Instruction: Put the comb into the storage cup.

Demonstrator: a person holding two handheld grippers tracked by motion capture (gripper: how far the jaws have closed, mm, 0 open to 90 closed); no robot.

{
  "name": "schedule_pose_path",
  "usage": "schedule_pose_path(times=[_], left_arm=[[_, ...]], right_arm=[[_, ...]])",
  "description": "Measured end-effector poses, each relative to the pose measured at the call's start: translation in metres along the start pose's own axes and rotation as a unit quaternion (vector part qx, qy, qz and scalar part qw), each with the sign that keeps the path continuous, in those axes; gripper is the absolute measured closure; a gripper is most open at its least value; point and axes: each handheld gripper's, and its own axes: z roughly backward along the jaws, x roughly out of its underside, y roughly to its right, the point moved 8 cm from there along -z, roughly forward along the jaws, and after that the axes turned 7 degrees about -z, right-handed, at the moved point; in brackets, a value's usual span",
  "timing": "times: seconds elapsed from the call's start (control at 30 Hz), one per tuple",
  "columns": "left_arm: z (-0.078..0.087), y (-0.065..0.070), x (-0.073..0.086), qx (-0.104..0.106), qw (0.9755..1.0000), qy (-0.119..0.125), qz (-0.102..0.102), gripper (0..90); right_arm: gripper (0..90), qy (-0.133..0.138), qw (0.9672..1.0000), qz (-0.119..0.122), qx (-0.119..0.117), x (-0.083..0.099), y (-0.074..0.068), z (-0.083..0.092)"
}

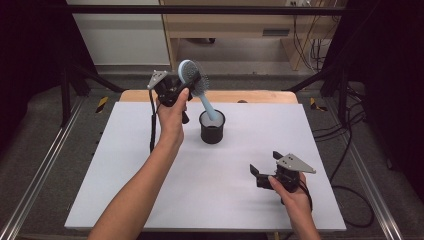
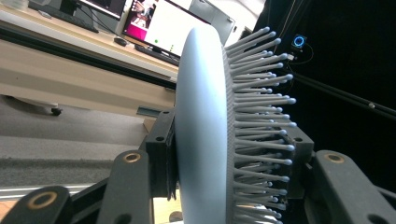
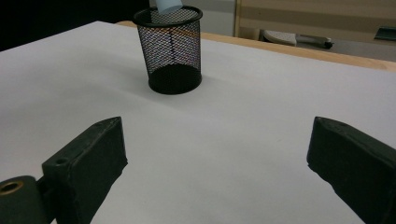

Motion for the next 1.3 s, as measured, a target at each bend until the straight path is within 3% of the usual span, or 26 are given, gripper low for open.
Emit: schedule_pose_path(times=[0.87,1.3], left_arm=[[-0.006,-0.007,0.023,-0.005,0.9995,-0.022,-0.020,50.8],[-0.006,-0.006,0.033,-0.001,0.9995,-0.029,-0.016,50.7]], right_arm=[[4.8,-0.003,1.0000,0.003,0.002,0.001,0.000,-0.001],[4.7,-0.007,0.9999,0.008,0.003,0.002,-0.001,-0.001]])
